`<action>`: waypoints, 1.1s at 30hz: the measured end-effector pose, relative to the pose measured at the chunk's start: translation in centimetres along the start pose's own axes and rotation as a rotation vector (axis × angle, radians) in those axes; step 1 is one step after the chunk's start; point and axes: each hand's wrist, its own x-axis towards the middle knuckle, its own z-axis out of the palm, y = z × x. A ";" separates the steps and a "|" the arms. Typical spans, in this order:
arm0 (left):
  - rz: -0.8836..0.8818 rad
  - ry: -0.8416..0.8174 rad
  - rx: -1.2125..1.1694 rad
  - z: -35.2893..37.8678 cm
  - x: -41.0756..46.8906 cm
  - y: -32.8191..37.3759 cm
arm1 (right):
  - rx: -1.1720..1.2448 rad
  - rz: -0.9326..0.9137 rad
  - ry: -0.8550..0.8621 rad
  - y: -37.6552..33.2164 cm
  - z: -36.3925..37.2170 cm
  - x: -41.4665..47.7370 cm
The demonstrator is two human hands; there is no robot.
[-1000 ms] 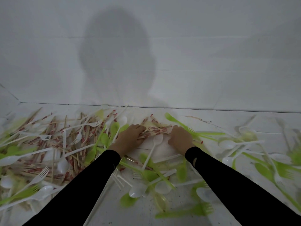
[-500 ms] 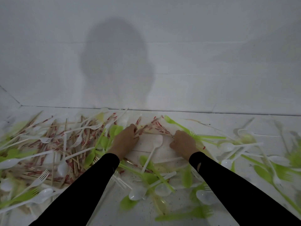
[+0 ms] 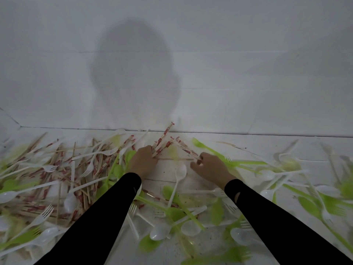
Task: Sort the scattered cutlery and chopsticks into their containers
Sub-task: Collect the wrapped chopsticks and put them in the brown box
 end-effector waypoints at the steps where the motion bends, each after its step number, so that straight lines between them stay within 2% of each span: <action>1: 0.005 -0.015 0.023 0.0 0.0 0.2 | 0.020 -0.051 -0.055 0.0 0.2 -0.1; 4: 0.052 -0.068 0.101 0.0 -0.1 0.4 | 0.000 -0.124 -0.217 0.1 0.4 -0.5; 6: 0.095 -0.069 0.124 0.2 -0.3 0.0 | -0.039 -0.108 -0.245 0.4 0.5 -0.8; 9: 0.161 -0.108 0.146 0.7 -0.4 -0.6 | -0.109 -0.089 -0.258 0.7 0.5 -1.1; 12: 0.212 -0.128 0.293 0.9 -0.9 -0.4 | -0.175 -0.095 -0.246 1.2 0.4 -1.6; 14: 0.238 -0.116 0.392 1.0 -1.6 -0.1 | -0.143 -0.088 -0.199 1.7 0.0 -2.1; 16: 0.227 -0.108 0.379 1.0 -1.9 0.1 | -0.046 -0.078 -0.124 2.0 -0.8 -2.5; 18: 0.175 -0.113 0.215 0.5 -1.9 0.2 | 0.027 -0.078 -0.041 2.1 -1.8 -2.7; 21: 0.102 -0.110 -0.160 -1.1 -1.8 1.1 | 0.139 -0.081 0.089 1.6 -3.3 -3.1; 26: 0.069 0.018 -0.652 -4.7 -3.1 3.8 | 0.526 -0.174 0.275 -0.9 -5.1 -3.9; 29: 0.115 0.052 -0.869 -5.8 -4.2 4.1 | 0.695 -0.250 0.316 -2.7 -5.2 -5.3; 33: 0.169 0.257 -1.010 -6.5 -6.1 4.9 | 0.861 -0.285 0.246 -4.1 -3.8 -7.2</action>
